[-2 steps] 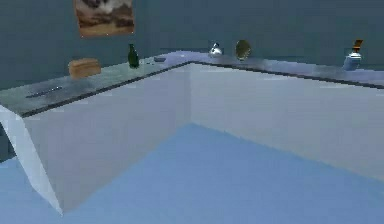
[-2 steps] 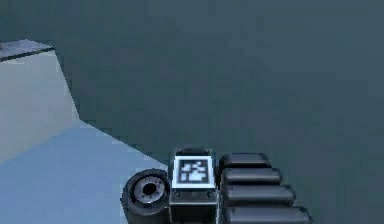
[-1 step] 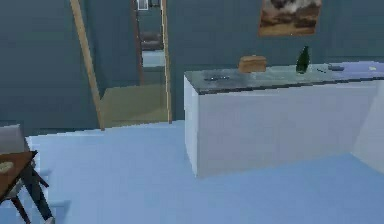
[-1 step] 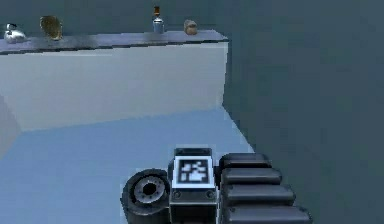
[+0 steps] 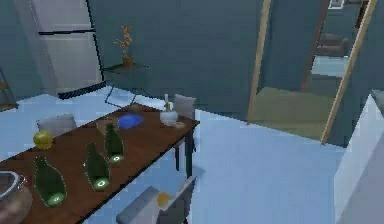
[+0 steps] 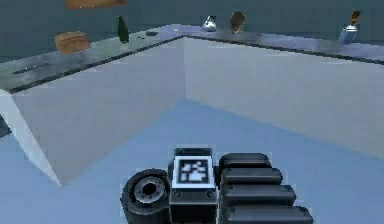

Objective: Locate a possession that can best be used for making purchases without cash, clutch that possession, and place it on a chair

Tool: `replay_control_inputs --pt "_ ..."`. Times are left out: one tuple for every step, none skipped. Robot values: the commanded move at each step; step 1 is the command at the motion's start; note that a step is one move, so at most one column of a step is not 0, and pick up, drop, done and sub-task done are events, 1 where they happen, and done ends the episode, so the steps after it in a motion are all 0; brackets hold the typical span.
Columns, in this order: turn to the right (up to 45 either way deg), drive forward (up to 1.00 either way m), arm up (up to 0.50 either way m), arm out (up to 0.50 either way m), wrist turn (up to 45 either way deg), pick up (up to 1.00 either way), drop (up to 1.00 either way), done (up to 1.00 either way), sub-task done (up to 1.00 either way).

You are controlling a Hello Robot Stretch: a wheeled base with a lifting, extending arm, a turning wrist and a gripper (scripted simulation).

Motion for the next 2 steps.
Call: replay_control_inputs --pt "-45.0 0.0 0.0 0.0 0.0 0.0 0.0 0.0 0.0" --pt "-36.0 0.0 0.0 0.0 0.0 0.0 0.0 0.0 0.0"
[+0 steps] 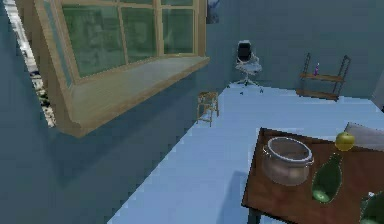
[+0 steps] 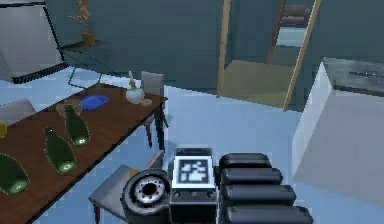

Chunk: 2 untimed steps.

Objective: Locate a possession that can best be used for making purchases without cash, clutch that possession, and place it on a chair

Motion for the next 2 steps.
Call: replay_control_inputs --pt "0.0 0.7 0.0 0.0 0.0 0.0 0.0 0.0 0.0" --pt "18.0 0.0 0.0 0.0 0.0 0.0 0.0 0.0 0.0"
